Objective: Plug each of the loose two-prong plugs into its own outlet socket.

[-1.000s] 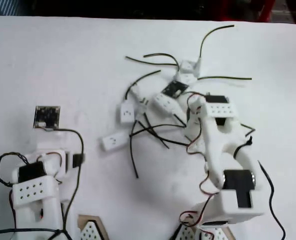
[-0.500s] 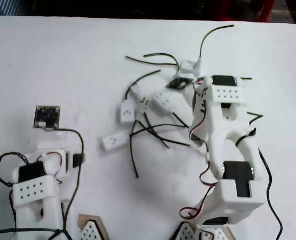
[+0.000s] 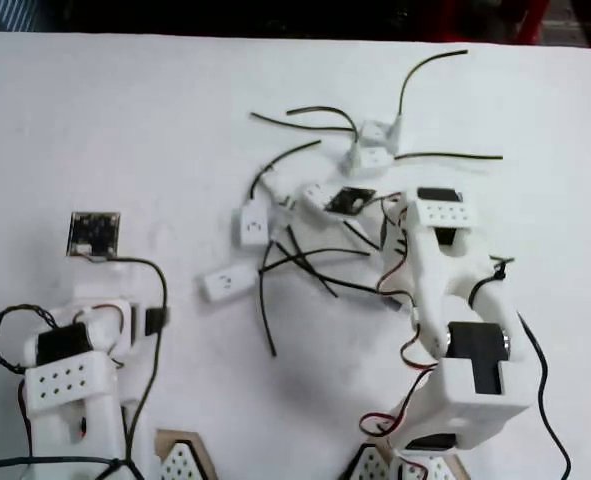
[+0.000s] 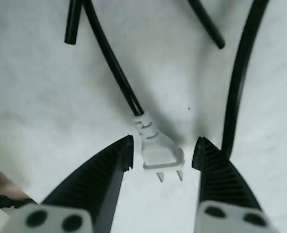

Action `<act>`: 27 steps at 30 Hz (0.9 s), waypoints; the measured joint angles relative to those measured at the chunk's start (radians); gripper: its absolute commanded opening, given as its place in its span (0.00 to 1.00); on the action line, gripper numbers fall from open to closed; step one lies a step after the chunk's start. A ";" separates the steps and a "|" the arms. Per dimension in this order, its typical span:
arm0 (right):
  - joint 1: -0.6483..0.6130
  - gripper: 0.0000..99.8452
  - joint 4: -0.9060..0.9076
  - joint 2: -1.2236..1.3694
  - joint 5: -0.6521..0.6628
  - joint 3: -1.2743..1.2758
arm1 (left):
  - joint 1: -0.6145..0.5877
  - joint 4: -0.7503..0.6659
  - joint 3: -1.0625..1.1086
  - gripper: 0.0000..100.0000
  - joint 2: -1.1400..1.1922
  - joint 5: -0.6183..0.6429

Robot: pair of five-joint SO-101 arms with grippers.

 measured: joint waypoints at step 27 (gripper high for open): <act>0.015 0.02 0.029 -0.097 0.006 0.089 | 0.000 0.000 0.000 0.33 0.000 0.000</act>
